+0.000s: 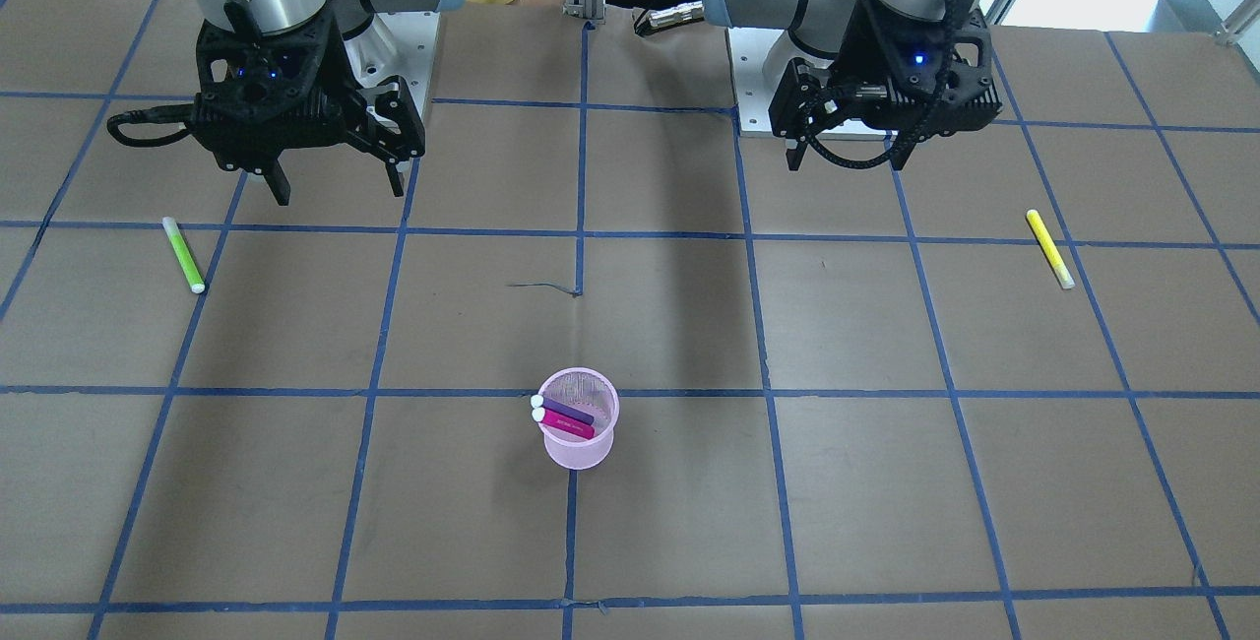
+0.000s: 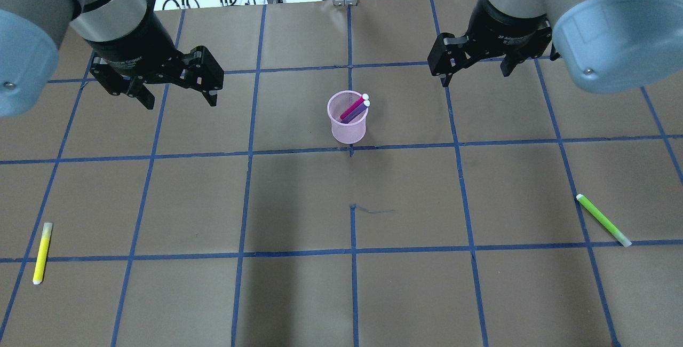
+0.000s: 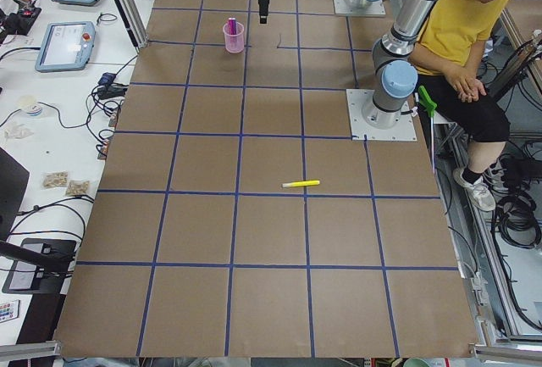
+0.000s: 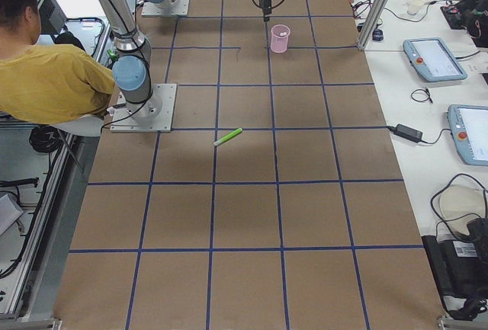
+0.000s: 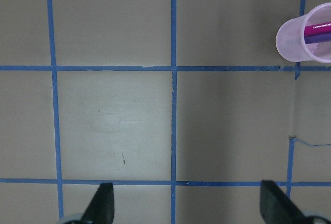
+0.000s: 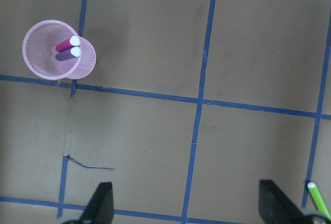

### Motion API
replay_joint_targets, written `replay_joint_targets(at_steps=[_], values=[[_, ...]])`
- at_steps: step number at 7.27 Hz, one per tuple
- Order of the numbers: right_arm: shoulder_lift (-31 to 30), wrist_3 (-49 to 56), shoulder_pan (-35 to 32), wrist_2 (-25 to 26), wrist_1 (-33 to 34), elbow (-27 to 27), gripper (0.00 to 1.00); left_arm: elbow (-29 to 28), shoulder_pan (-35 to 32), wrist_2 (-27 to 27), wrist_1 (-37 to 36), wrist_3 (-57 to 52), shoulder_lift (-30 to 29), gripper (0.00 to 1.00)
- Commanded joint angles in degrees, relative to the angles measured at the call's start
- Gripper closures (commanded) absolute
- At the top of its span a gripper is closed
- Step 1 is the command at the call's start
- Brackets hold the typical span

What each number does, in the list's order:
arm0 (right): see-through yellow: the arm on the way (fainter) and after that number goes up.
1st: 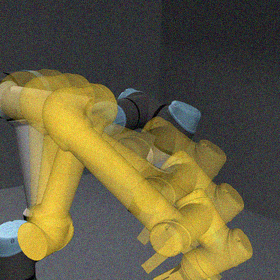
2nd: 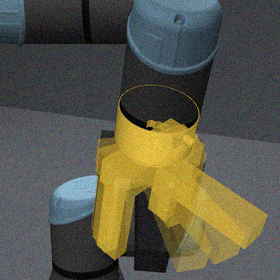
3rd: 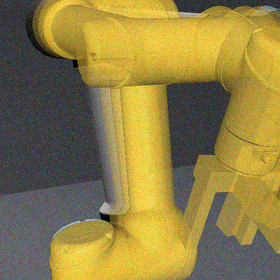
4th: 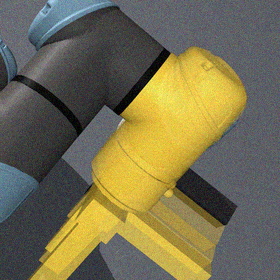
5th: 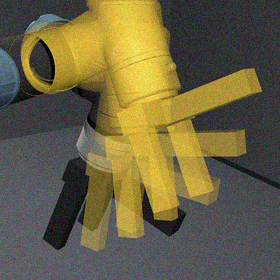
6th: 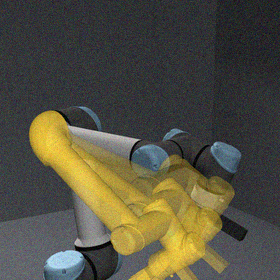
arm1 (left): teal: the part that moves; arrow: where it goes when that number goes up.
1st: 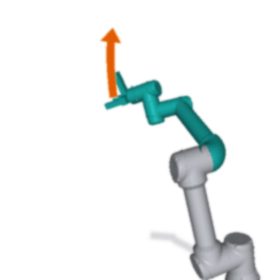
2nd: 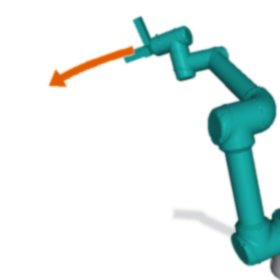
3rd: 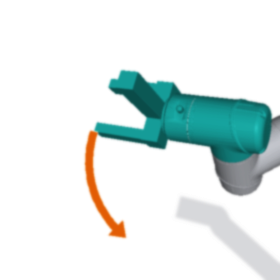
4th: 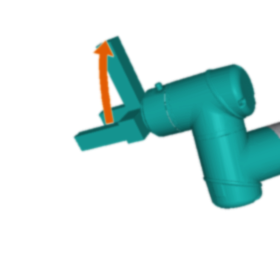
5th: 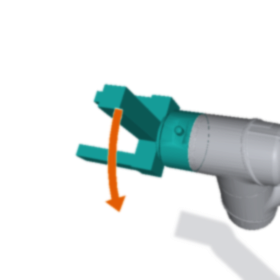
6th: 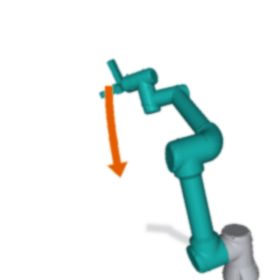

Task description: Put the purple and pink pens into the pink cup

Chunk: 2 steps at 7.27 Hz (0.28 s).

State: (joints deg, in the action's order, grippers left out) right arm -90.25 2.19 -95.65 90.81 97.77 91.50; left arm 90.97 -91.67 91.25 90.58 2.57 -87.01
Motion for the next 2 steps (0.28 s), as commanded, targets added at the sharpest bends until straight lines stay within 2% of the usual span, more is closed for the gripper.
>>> replay_joint_targets(at_steps=[1,2], values=[[0.2,0.0,0.0,0.5,-0.3,0.0,0.0,-0.1,-0.1,0.2,1.5,0.1,0.3,0.0],[0.2,0.1,0.0,0.5,-0.2,0.0,0.0,-0.2,0.0,-0.2,1.6,0.1,0.1,0.0]])
